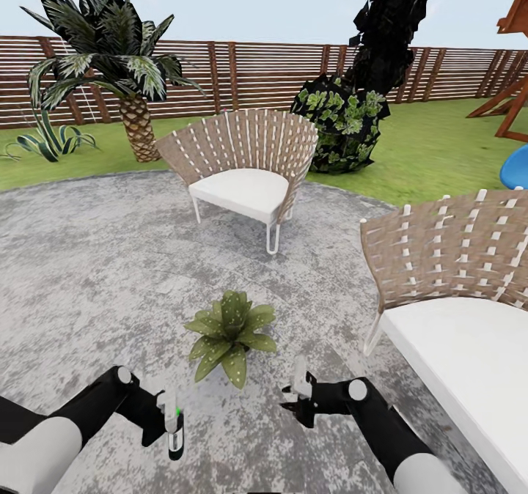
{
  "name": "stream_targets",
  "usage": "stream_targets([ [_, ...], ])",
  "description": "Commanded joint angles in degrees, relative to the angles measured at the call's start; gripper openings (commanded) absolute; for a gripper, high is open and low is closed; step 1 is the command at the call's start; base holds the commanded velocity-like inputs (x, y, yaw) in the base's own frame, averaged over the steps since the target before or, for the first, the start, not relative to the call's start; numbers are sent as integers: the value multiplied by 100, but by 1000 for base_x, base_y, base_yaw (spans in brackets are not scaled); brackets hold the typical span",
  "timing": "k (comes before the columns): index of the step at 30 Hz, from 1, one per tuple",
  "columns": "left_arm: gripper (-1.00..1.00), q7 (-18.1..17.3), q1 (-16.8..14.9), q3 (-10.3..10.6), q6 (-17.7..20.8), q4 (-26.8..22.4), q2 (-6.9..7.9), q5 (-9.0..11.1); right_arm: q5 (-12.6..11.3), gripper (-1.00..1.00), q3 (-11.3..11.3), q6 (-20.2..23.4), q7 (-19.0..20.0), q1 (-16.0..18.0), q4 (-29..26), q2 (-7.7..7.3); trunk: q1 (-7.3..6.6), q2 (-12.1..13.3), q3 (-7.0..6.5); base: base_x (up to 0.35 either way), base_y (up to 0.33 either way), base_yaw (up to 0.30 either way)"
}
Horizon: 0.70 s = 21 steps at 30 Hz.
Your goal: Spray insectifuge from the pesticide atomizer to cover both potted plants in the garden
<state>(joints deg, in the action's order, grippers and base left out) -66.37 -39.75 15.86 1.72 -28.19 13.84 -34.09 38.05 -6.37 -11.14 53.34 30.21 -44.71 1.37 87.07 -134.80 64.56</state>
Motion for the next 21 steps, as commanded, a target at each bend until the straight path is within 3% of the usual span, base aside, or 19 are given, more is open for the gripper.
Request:
stream_targets([
  [1,-100,-9,0,149,12,-11,0,-1,57,-100,-3,-46,3,2,0,16,-1,-2,5,0,0,0],
  [3,-100,5,-5,341,6,-14,-9,10,55,-100,-17,-46,2,2,4,64,-1,-2,5,0,0,0],
  [5,-100,9,-7,411,4,-18,-103,7,59,-100,-21,-40,8,2,4,223,-1,-2,5,0,0,0],
  [12,-100,76,-7,435,-50,-20,-479,-9,63,-100,-22,-37,8,2,-11,571,-1,-2,5,0,0,0],
  [19,-100,428,-7,429,-261,-20,-796,0,62,-100,-22,-37,4,2,-3,636,-1,-2,5,0,0,0],
  [21,-100,432,-12,427,-286,-20,-966,31,63,-100,-22,-37,1,2,0,637,-1,-2,5,0,0,0],
])
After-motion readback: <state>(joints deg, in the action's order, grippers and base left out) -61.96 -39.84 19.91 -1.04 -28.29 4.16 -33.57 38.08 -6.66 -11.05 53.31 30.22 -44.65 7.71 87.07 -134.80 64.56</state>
